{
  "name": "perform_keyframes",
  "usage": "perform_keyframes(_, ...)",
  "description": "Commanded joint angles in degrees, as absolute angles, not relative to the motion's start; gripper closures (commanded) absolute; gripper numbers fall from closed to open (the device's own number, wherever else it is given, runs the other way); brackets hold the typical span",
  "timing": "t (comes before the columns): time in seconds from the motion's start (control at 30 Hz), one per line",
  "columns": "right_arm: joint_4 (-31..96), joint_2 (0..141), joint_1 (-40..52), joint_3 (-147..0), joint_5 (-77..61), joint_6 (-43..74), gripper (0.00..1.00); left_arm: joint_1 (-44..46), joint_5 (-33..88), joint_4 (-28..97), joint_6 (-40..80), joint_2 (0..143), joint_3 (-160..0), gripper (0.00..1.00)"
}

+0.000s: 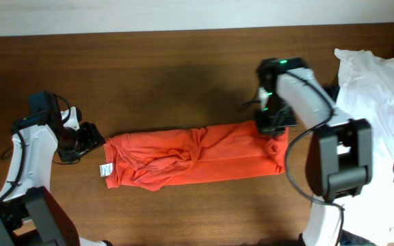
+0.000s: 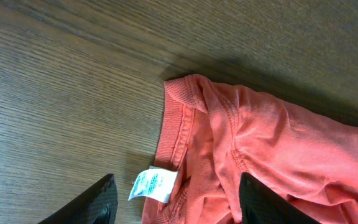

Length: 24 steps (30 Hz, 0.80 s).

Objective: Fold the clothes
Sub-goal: 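Fold the strip's right end leftward with the right gripper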

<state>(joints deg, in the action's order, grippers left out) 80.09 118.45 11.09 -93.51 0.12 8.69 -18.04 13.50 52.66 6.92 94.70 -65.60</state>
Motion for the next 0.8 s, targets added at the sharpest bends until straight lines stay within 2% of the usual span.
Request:
perform_keyframes(0.0,79.77,118.32,18.63,-94.08,0.05,12.36,0.96,-18.28,14.11,52.6,6.81,93.76,-66.41,0.37)
perform_keyframes(0.17,79.02,118.32,25.87,-94.08,-1.72,15.18,0.94,-18.28,14.13,52.58,6.81,93.76,-66.41,0.37)
perform_keyframes(0.23,78.15,118.37,27.51,-94.06,-2.42,15.53,0.89,-18.28,14.15,52.6,6.81,93.76,-66.41,0.37)
perform_keyframes(0.63,76.69,118.43,32.53,-94.04,-6.37,15.53,0.88,-18.28,14.13,52.56,6.81,93.76,-66.41,0.36)
perform_keyframes(0.7,76.69,118.43,32.73,-94.02,-7.66,15.53,0.79,-18.28,14.13,52.53,6.81,93.76,-66.41,0.36)
perform_keyframes(0.73,76.69,118.43,32.73,-94.04,-8.49,15.51,0.68,-18.28,14.13,52.53,6.81,93.76,-66.41,0.36)
perform_keyframes(0.77,76.71,118.43,32.73,-94.04,-9.37,15.51,0.62,-18.28,14.13,52.56,6.81,93.76,-66.41,0.36)
